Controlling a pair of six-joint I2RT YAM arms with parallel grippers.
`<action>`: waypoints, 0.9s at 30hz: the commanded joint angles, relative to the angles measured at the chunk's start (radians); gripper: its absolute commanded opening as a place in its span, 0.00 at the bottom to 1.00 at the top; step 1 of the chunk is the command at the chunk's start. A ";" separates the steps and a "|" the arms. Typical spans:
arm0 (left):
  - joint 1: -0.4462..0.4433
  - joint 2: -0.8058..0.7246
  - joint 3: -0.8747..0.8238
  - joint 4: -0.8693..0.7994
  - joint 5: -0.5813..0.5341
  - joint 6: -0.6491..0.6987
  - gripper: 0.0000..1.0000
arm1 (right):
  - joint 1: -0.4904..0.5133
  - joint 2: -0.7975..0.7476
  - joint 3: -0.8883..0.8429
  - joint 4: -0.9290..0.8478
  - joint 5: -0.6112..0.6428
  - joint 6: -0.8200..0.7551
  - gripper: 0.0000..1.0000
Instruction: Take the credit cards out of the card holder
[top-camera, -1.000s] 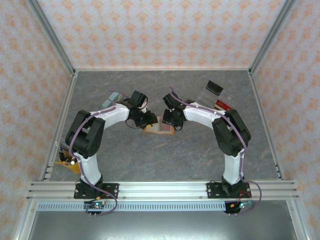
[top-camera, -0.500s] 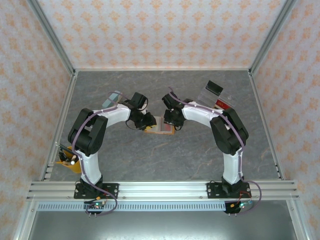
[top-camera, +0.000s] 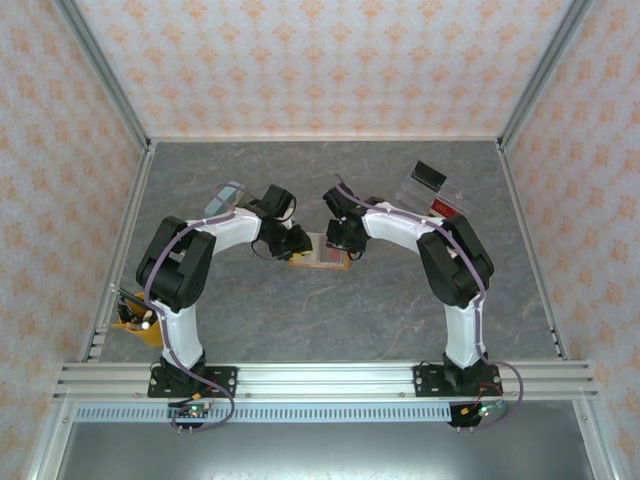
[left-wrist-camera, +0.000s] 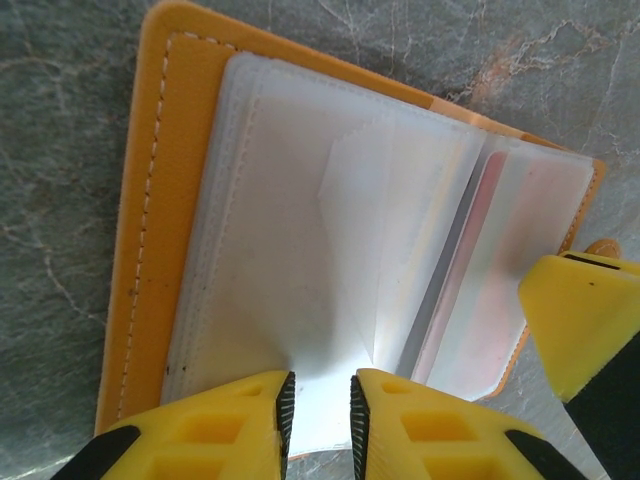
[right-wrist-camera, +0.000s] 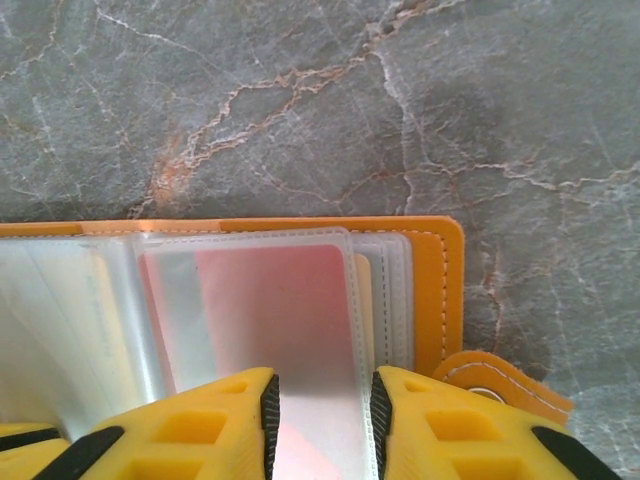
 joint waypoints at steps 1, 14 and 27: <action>-0.004 0.024 -0.029 -0.021 -0.044 0.000 0.26 | 0.001 0.026 0.009 0.011 -0.077 -0.010 0.33; -0.004 0.022 -0.037 -0.004 -0.028 -0.005 0.21 | -0.062 -0.069 -0.125 0.286 -0.345 0.043 0.33; -0.003 0.013 -0.029 -0.035 -0.060 0.009 0.19 | -0.084 -0.099 -0.161 0.402 -0.474 0.083 0.32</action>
